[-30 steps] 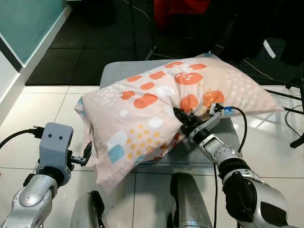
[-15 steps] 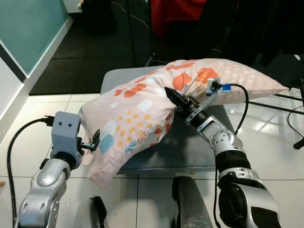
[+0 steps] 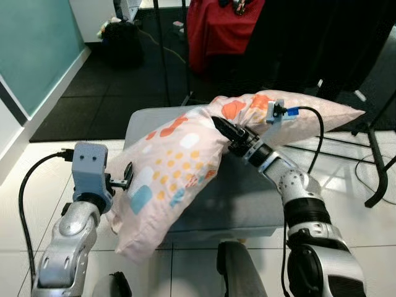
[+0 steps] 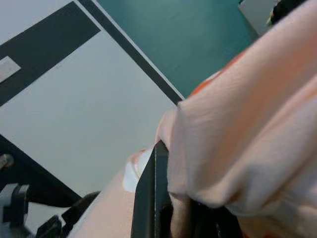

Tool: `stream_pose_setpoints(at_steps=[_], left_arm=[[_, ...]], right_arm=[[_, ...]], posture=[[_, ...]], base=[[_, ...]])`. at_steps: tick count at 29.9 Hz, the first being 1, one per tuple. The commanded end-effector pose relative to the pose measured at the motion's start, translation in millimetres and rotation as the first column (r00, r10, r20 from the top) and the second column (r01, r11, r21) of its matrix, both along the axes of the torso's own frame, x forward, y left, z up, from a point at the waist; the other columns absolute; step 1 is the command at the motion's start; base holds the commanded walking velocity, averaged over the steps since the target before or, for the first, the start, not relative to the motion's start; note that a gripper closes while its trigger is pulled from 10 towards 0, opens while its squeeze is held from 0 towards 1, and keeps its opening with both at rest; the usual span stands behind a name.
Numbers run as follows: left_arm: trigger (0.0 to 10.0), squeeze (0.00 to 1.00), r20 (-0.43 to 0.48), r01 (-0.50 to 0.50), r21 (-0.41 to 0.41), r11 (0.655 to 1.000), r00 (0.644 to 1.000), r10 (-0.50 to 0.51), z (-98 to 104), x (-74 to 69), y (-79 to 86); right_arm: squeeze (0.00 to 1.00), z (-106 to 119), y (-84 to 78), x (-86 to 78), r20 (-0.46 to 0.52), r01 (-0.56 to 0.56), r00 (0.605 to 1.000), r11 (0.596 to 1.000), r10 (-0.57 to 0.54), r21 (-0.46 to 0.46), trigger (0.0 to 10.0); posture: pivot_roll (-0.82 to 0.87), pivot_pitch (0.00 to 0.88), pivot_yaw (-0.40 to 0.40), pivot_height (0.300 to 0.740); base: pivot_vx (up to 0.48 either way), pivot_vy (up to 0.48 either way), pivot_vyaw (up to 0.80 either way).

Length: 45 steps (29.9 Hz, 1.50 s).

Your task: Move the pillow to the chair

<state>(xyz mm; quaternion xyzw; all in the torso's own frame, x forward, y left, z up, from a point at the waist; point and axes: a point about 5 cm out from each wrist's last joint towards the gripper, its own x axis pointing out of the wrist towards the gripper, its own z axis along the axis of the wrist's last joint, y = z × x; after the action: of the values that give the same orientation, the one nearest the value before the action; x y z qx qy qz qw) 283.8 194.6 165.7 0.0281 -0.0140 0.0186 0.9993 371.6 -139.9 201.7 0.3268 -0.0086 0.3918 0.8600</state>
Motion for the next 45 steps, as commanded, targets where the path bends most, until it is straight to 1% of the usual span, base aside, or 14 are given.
stream_pose_setpoints(at_steps=[1,4,6,7,9,13,15,16,20,25,32,33,42,45], left_arm=[[10.0,0.0,-0.012,-0.02,0.004,1.0,1.0,0.02,-4,0.7,2.1],[10.0,0.0,-0.016,-0.059,-0.016,0.998,0.998,0.059,-7,7.0,2.3],[10.0,0.0,-0.016,-0.059,-0.016,0.998,0.998,0.059,-7,7.0,2.3],[10.0,0.0,-0.027,-0.072,-0.031,0.997,0.997,0.071,-9,8.6,0.3],[10.0,0.0,-0.034,-0.075,-0.044,0.996,0.997,0.074,-12,9.8,-2.5],[10.0,0.0,-0.03,-0.073,-0.053,0.996,0.997,0.072,-12,12.0,-5.5],[10.0,0.0,-0.03,-0.073,-0.053,0.996,0.997,0.072,-12,12.0,-5.5],[10.0,0.0,-0.026,-0.071,-0.059,0.996,0.997,0.07,-13,14.7,-6.6],[10.0,0.0,-0.025,-0.071,-0.061,0.996,0.997,0.07,-13,15.6,-6.8],[10.0,0.0,-0.035,-0.089,-0.077,0.993,0.996,0.087,-16,18.5,-4.8],[10.0,0.0,-0.048,-0.095,-0.081,0.992,0.995,0.092,-20,17.3,-3.7],[10.0,0.0,-0.053,-0.092,-0.083,0.992,0.995,0.087,-21,17.5,-4.8],[10.0,0.0,-0.054,-0.092,-0.092,0.991,0.995,0.088,-24,18.6,-7.0],[10.0,0.0,-0.056,-0.099,-0.091,0.991,0.994,0.095,-25,18.6,-4.8]], right_arm=[[0.0,19,2.4,-1.4,0.079,-0.02,0.997,1.0,0.018,0.017,0.0],[0.0,11,0.8,-4.3,0.04,-0.006,0.999,1.0,0.006,-0.012,0.0],[0.0,11,0.8,-4.3,0.04,-0.006,0.999,1.0,0.006,-0.012,0.0],[0.0,2,0.9,-3.8,0.008,0.004,1.0,1.0,-0.004,-0.028,0.0],[0.0,-2,1.6,-2.9,-0.01,0.01,1.0,0.999,-0.011,-0.037,0.0],[0.0,-1,2.9,-2.7,-0.015,0.013,1.0,0.999,-0.014,-0.041,0.0],[0.0,-1,2.9,-2.7,-0.015,0.013,1.0,0.999,-0.014,-0.041,0.0],[0.0,2,3.7,-2.4,-0.016,0.017,1.0,0.999,-0.018,-0.046,0.0],[0.0,2,4.0,-2.2,-0.017,0.018,1.0,0.999,-0.019,-0.047,0.0],[0.0,-1,7.5,-0.7,-0.034,0.037,0.999,0.998,-0.039,-0.055,0.0],[0.0,-8,8.6,-2.2,-0.053,0.042,0.998,0.998,-0.045,-0.055,0.0],[0.0,-9,8.5,-1.7,-0.062,0.046,0.997,0.998,-0.049,-0.052,0.0],[0.0,-9,7.7,-0.2,-0.064,0.047,0.997,0.998,-0.051,-0.051,0.0],[0.0,-7,7.9,0.0,-0.06,0.046,0.997,0.998,-0.049,-0.049,0.0]], posture=[[-0.15,0.0,-0.006,0.477],[-0.13,0.0,-0.014,0.492],[-0.13,0.0,-0.014,0.492],[-0.13,0.0,-0.022,0.501],[-0.13,0.0,-0.025,0.51],[-0.13,0.0,-0.031,0.529],[-0.13,0.0,-0.031,0.529],[-0.13,0.0,-0.036,0.539],[-0.13,0.0,-0.036,0.544],[-0.13,0.0,-0.032,0.567],[-0.13,0.0,-0.022,0.586],[-0.13,0.0,-0.016,0.595],[-0.16,0.0,-0.028,0.624],[-0.16,0.0,-0.028,0.638]], base=[[0.0,0.0,0.0],[0.0,0.0,0.0],[0.0,0.0,0.0],[0.0,0.0,0.0],[0.0,0.0,0.0],[0.0,0.0,0.0],[0.0,0.0,0.0],[0.0,0.0,0.0],[0.0,0.0,0.0],[0.0,0.0,0.0],[0.0,0.0,0.0],[0.0,0.0,0.0],[0.0,0.0,0.0],[0.0,0.0,0.0]])
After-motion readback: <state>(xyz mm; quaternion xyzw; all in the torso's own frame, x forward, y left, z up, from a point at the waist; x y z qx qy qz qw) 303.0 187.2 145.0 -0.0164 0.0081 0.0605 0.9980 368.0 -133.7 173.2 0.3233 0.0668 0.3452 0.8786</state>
